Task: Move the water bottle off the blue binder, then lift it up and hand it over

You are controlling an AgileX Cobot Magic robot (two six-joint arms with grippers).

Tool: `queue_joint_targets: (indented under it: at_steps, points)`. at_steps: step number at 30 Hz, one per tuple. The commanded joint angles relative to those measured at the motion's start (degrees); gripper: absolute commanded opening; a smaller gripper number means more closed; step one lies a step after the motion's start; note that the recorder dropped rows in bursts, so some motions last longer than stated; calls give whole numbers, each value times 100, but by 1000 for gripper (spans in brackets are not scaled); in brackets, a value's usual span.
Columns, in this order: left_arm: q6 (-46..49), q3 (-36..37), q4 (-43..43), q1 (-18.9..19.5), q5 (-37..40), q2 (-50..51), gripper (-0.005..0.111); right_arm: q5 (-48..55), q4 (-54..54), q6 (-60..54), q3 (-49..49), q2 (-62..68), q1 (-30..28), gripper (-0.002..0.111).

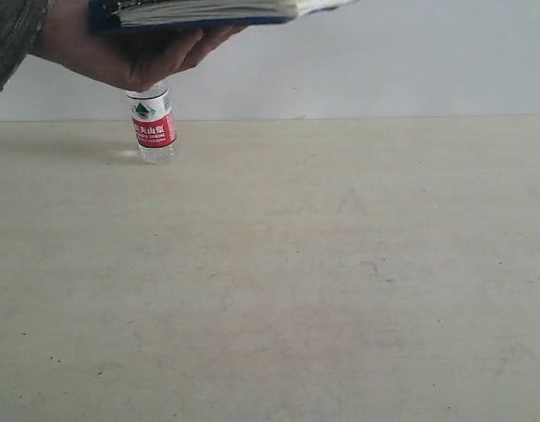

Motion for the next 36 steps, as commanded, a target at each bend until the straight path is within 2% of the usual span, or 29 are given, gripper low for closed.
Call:
queue_joint_targets:
  at_steps: [1,2,4,8,13,18,22,26,36]
  points:
    - [177,-44,882,9,1138,-1341,5,-2071,535,-599,1728,45,11,1]
    - [177,-44,1044,9,1244,-1669,5,-2869,235,-529,2180,173,-1,1]
    - [177,25,1432,9,1236,-2247,5,-3569,-371,-315,2857,677,-1,1]
    - [96,276,1549,18,930,-2910,5,-3559,-160,69,3522,1850,-1,1]
    - [-65,390,1549,18,1861,-3048,5,-3821,-198,236,3645,2912,-1,1]
    - [-89,390,1510,18,2521,-3048,5,-4977,64,-440,3744,3370,-1,1]
    - [-250,390,1501,18,2713,-3048,5,-5003,908,-942,3744,3385,-1,1]
    - [-1227,390,993,18,2727,-3048,5,-4964,1013,-765,3744,3385,-1,1]
    - [-1268,390,815,18,2716,-3048,5,-4962,1013,-703,3744,3385,-1,1]
